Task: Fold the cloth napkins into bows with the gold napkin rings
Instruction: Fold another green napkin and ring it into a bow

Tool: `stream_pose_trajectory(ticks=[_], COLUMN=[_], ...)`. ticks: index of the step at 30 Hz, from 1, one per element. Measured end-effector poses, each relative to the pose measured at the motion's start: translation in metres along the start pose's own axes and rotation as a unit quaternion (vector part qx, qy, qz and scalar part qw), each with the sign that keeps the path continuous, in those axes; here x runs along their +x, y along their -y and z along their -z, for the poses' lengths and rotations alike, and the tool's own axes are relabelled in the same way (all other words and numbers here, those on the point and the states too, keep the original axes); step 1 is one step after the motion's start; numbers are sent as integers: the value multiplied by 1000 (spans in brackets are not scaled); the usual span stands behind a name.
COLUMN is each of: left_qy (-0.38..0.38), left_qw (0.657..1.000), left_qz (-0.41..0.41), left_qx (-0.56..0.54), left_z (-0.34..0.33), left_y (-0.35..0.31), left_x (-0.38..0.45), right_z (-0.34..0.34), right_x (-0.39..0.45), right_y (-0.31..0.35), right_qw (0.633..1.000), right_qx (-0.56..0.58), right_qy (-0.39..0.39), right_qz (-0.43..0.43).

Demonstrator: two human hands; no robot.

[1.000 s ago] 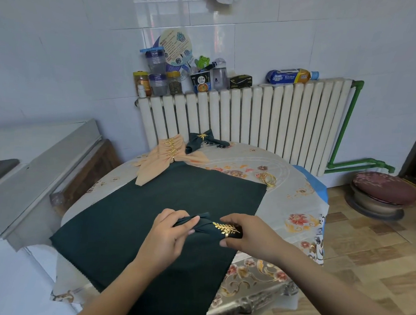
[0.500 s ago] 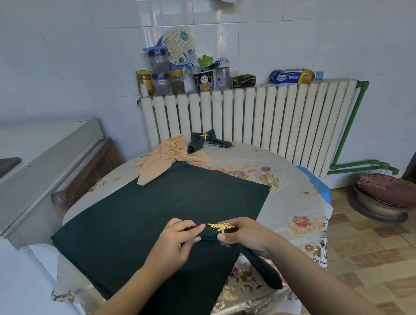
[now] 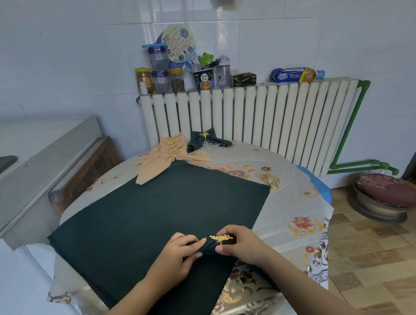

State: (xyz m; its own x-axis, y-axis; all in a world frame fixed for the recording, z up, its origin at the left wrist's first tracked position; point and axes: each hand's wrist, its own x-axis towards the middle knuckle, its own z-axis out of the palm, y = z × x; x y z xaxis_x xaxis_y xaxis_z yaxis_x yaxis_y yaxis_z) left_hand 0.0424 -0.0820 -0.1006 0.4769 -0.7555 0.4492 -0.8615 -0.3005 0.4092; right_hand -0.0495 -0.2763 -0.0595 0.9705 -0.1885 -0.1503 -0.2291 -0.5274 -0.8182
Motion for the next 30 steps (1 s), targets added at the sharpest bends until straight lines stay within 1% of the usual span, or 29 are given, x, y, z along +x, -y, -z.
stream_pose_trajectory(ticks=[2,4,8,11,14,16,18,20,23,26,30], left_qy=[7,19,53,79,101,153,210,247,250,239,225], left_qw=[1000,998,990,970,949,936,931,926,921,909,896], left_qz=[11,55,133,224,276,286,271,254,252,267,274], left_qx=[2,-16,-15,-54,-112,-134,-125,-130,-158,-214,-267], left_z=[-1,1,2,0,0,3,7,12,11,11,16], left_y=[-1,-5,-12,-9,-14,-15,-17,-21,-17,-14,-12], left_x=[-3,0,17,28,33,37,44,49,48,44,40], right_z=[-4,-7,-12,-13,-16,-17,-16,-17,-21,-21,-17], right_x=[-1,-2,-5,-6,-6,-7,-7,-8,-9,-8,-10], right_y=[-7,-10,-12,-13,-13,-13,-12,-9,-3,-3,-3], right_qw=[1000,999,996,995,993,993,992,989,985,987,990], right_qx=[-19,-31,-68,-71,-83,-86,-93,-108,-132,-98,-40], right_qy=[-10,-26,-57,-61,-73,-78,-85,-96,-113,-122,-131], right_qz=[20,26,31,35,43,37,25,11,-18,-35,-35])
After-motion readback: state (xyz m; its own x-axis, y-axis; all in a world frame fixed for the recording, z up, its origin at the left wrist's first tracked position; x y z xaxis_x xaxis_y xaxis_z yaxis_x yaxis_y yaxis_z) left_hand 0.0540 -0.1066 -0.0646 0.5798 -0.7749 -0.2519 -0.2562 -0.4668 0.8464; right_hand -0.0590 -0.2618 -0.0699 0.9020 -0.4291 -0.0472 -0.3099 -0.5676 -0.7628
